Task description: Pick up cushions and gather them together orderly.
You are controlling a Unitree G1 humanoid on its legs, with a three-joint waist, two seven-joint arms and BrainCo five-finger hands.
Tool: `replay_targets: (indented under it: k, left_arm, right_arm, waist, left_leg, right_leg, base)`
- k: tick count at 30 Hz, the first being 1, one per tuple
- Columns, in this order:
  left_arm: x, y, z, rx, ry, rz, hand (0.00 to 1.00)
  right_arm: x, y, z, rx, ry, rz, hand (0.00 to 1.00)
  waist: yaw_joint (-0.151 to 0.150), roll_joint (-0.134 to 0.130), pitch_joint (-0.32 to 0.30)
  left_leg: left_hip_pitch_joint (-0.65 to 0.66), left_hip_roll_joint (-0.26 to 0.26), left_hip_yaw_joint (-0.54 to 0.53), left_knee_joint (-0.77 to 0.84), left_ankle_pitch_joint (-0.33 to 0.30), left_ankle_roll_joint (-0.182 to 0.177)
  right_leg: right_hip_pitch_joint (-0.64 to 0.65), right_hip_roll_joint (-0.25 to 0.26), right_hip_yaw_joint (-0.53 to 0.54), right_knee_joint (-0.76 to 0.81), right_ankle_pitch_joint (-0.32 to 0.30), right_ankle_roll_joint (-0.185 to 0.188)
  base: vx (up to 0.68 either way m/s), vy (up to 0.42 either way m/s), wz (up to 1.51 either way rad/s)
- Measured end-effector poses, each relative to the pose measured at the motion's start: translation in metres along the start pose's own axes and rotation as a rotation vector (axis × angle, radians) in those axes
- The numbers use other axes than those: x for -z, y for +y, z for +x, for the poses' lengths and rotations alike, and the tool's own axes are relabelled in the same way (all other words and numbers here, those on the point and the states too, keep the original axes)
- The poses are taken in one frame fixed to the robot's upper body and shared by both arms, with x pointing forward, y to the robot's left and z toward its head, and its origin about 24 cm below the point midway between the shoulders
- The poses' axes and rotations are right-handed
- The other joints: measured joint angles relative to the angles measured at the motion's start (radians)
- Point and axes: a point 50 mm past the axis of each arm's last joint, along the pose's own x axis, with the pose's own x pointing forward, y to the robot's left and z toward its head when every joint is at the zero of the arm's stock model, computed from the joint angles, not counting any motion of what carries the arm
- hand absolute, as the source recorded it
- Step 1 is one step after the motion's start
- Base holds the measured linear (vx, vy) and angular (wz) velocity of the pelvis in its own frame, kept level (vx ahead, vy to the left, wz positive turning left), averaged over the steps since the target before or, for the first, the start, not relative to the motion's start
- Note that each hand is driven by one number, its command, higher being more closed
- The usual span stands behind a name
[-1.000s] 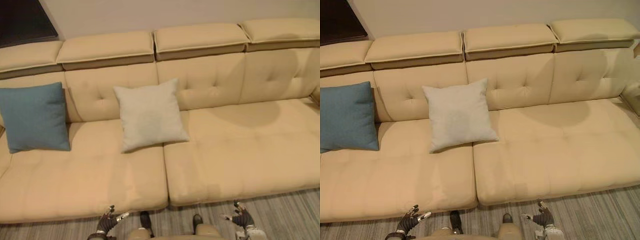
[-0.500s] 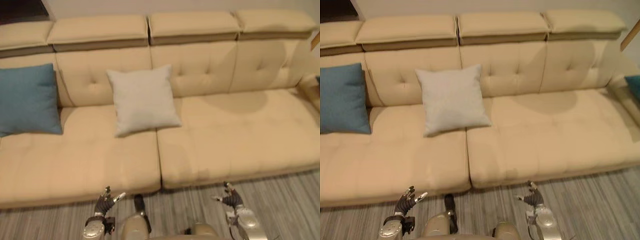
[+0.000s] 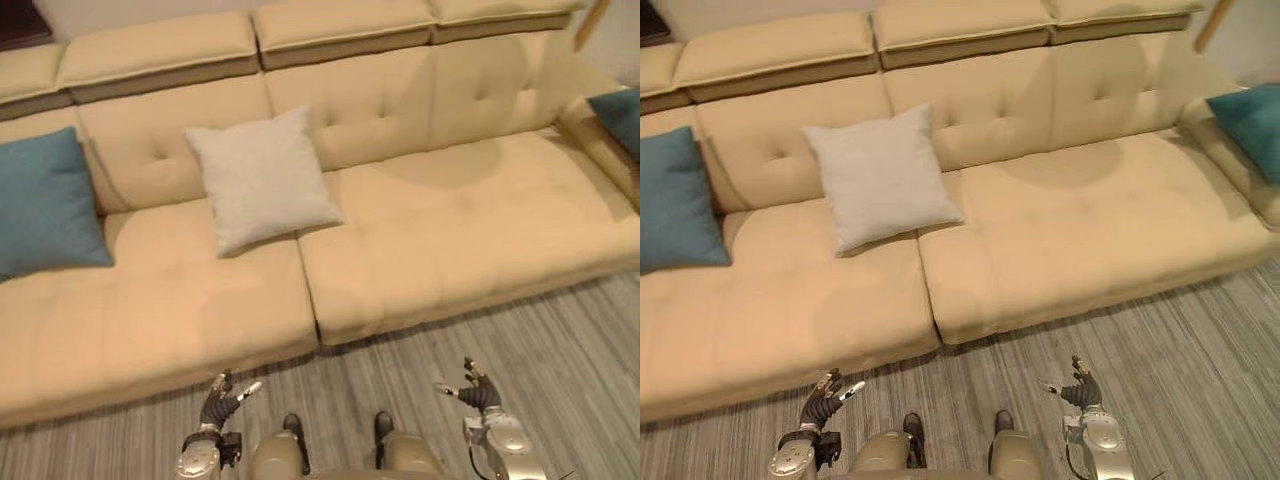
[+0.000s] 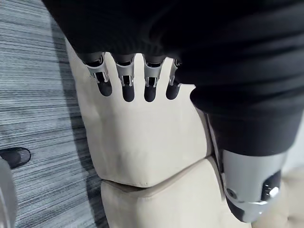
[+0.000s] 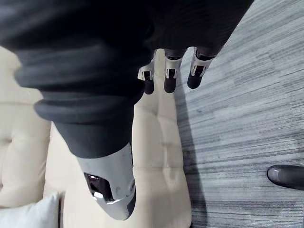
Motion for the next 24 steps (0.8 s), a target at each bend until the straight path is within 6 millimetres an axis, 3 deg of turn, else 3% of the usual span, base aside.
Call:
replay_targets:
  k: [3,4,5,6,7,8,9,10,11,12,14,15,16,17,18,19,20,21,22,24]
  left_arm:
    - [-0.002,0.001,0.0,-0.003,-0.011,0.001,0.0]
    - [-0.003,0.002,0.0,-0.003,-0.014,0.003,0.0]
    - [-0.006,0.003,0.001,-0.006,-0.027,0.007,0.0]
    - [-0.007,0.004,0.001,-0.008,-0.028,0.009,0.0]
    - [-0.006,0.006,0.001,-0.009,-0.026,0.014,0.0]
    - [-0.007,0.005,0.001,-0.008,-0.028,0.014,0.0]
    - [-0.007,0.004,0.001,-0.005,-0.028,0.013,0.0]
    - [-0.008,0.005,0.001,-0.006,-0.03,0.018,0.0]
    - [-0.013,0.006,0.005,-0.006,-0.047,0.023,0.0]
    - [-0.015,0.005,0.006,-0.003,-0.051,0.024,0.0]
    - [-0.024,0.0,0.011,0.014,-0.077,0.028,0.0]
    - [-0.029,-0.009,0.014,0.039,-0.092,0.023,0.0]
    - [-0.031,-0.012,0.015,0.046,-0.097,0.02,0.0]
    - [-0.031,-0.017,0.015,0.064,-0.1,0.023,0.0]
    - [-0.027,-0.023,0.014,0.081,-0.084,0.023,0.0]
    - [-0.025,-0.026,0.014,0.09,-0.076,0.022,0.0]
    - [-0.022,-0.028,0.013,0.093,-0.064,0.017,0.0]
    - [-0.021,-0.029,0.012,0.091,-0.059,0.014,0.0]
    - [-0.016,-0.029,0.009,0.088,-0.047,0.008,0.0]
    - [-0.013,-0.029,0.007,0.082,-0.038,-0.009,0.0]
  right_arm:
    - [-0.01,0.005,0.002,-0.009,-0.042,0.017,0.0]
    - [-0.013,0.006,0.003,-0.012,-0.049,0.019,0.0]
    - [-0.017,0.008,0.005,-0.016,-0.059,0.025,0.0]
    - [-0.019,0.01,0.006,-0.019,-0.066,0.031,0.0]
    - [-0.022,0.012,0.007,-0.024,-0.074,0.035,0.0]
    - [-0.026,0.014,0.009,-0.028,-0.083,0.033,0.0]
    - [-0.027,0.015,0.009,-0.034,-0.087,0.03,0.0]
    - [-0.029,0.019,0.01,-0.046,-0.093,0.026,0.0]
    - [-0.033,0.023,0.012,-0.06,-0.103,0.021,0.0]
    - [-0.033,0.023,0.012,-0.06,-0.104,0.021,0.0]
    - [-0.037,0.02,0.014,-0.055,-0.116,0.015,0.0]
    - [-0.035,0.02,0.013,-0.056,-0.11,0.011,0.0]
    - [-0.033,0.021,0.012,-0.062,-0.107,0.006,0.0]
    - [-0.033,0.023,0.011,-0.07,-0.109,0.002,0.0]
    - [-0.029,0.028,0.009,-0.08,-0.097,0.0,0.0]
    - [-0.028,0.029,0.008,-0.08,-0.094,-0.001,0.0]
    - [-0.028,0.029,0.008,-0.074,-0.094,-0.002,0.0]
    - [-0.027,0.03,0.008,-0.075,-0.093,-0.001,0.0]
    - [-0.025,0.033,0.006,-0.084,-0.087,0.009,0.0]
    - [-0.026,0.037,0.006,-0.102,-0.089,0.003,0.0]
  waist:
    - [-0.004,0.002,0.0]
    - [-0.01,0.002,-0.001]
    - [-0.018,0.004,0.0]
    - [-0.019,0.005,0.001]
    - [-0.019,0.006,0.001]
    - [-0.025,0.017,-0.002]
    - [-0.025,0.022,-0.006]
    - [-0.024,0.026,-0.009]
    - [-0.022,0.026,-0.013]
    - [-0.024,0.029,-0.012]
    - [-0.025,0.046,-0.015]
    - [-0.028,0.066,-0.019]
    - [-0.026,0.072,-0.021]
    - [-0.029,0.08,-0.021]
    - [-0.025,0.085,-0.019]
    - [-0.023,0.084,-0.015]
    - [-0.019,0.076,-0.006]
    - [-0.011,0.067,0.0]
    - [0.01,0.052,0.011]
    - [0.035,0.044,0.02]
  left_leg:
    - [0.002,0.006,0.083,0.048,-0.053,0.019]
    - [0.008,0.023,0.141,0.055,-0.066,0.021]
    - [0.027,0.05,0.229,0.056,-0.075,0.023]
    - [0.041,0.066,0.276,0.057,-0.073,0.026]
    - [0.074,0.088,0.35,0.062,-0.079,0.021]
    - [0.119,0.117,0.444,0.069,-0.092,0.008]
    - [0.134,0.126,0.48,0.072,-0.094,0.006]
    - [0.168,0.139,0.534,0.069,-0.095,0.005]
    - [0.203,0.144,0.579,0.062,-0.099,-0.003]
    - [0.217,0.149,0.594,0.062,-0.101,-0.016]
    - [0.267,0.164,0.619,0.077,-0.119,-0.051]
    - [0.292,0.219,0.613,0.18,-0.123,-0.078]
    - [0.285,0.267,0.59,0.291,-0.111,-0.077]
    - [0.254,0.332,0.526,0.455,-0.058,-0.006]
    - [0.176,0.368,0.379,0.649,0.01,0.089]
    - [0.118,0.347,0.278,0.731,-0.024,0.072]
    - [0.034,0.288,0.146,0.805,-0.069,0.038]
    - [-0.001,0.254,0.095,0.816,-0.087,0.031]
    - [-0.068,0.188,0.017,0.789,-0.109,0.039]
    - [-0.157,0.132,-0.044,0.696,-0.113,0.047]
  right_leg:
    - [-0.041,0.029,0.135,-0.04,0.056,-0.002]
    - [-0.058,0.026,0.113,-0.051,0.073,-0.029]
    - [-0.084,0.004,-0.009,-0.046,0.101,-0.097]
    - [-0.091,-0.007,-0.098,-0.04,0.114,-0.118]
    - [-0.102,-0.025,-0.251,-0.029,0.107,-0.14]
    - [-0.101,-0.073,-0.461,-0.001,0.09,-0.189]
    - [-0.099,-0.096,-0.553,0.018,0.078,-0.208]
    - [-0.085,-0.135,-0.711,0.051,0.069,-0.225]
    - [-0.089,-0.144,-0.813,0.087,0.067,-0.212]
    - [-0.097,-0.139,-0.827,0.101,0.06,-0.206]
    - [-0.126,-0.098,-0.763,0.144,0.011,-0.186]
    - [-0.126,-0.041,-0.687,0.171,-0.026,-0.189]
    - [-0.119,-0.018,-0.654,0.176,-0.041,-0.189]
    - [-0.104,0.027,-0.603,0.176,-0.06,-0.196]
    - [-0.071,0.065,-0.536,0.158,-0.08,-0.218]
    - [-0.055,0.078,-0.497,0.157,-0.091,-0.217]
    - [-0.027,0.086,-0.443,0.155,-0.103,-0.218]
    - [-0.006,0.087,-0.411,0.152,-0.109,-0.214]
    - [0.05,0.087,-0.348,0.136,-0.121,-0.2]
    - [0.098,0.083,-0.282,0.119,-0.137,-0.177]
  base:
    - [-0.05,0.147,-1.59]
    - [-0.03,0.125,-1.73]
    - [0.0,0.064,-1.74]
    - [0.05,0.038,-1.97]
    - [0.12,0.006,-2.16]
    - [0.14,-0.004,-2.11]
    - [0.18,-0.039,-2.13]
    - [0.19,-0.122,-2.13]
    - [0.19,-0.16,-2.14]
    - [0.22,-0.208,-2.06]
    - [0.27,-0.184,-1.78]
    - [0.31,-0.156,-1.77]
    - [0.39,-0.177,-1.94]
    - [0.33,-0.104,-1.76]
    - [0.32,-0.066,-1.74]
    - [0.29,0.015,-1.68]
    - [0.23,0.052,-1.23]
    - [0.3,0.089,-1.48]
    - [0.33,0.116,-1.39]
    - [0.36,0.185,-1.17]
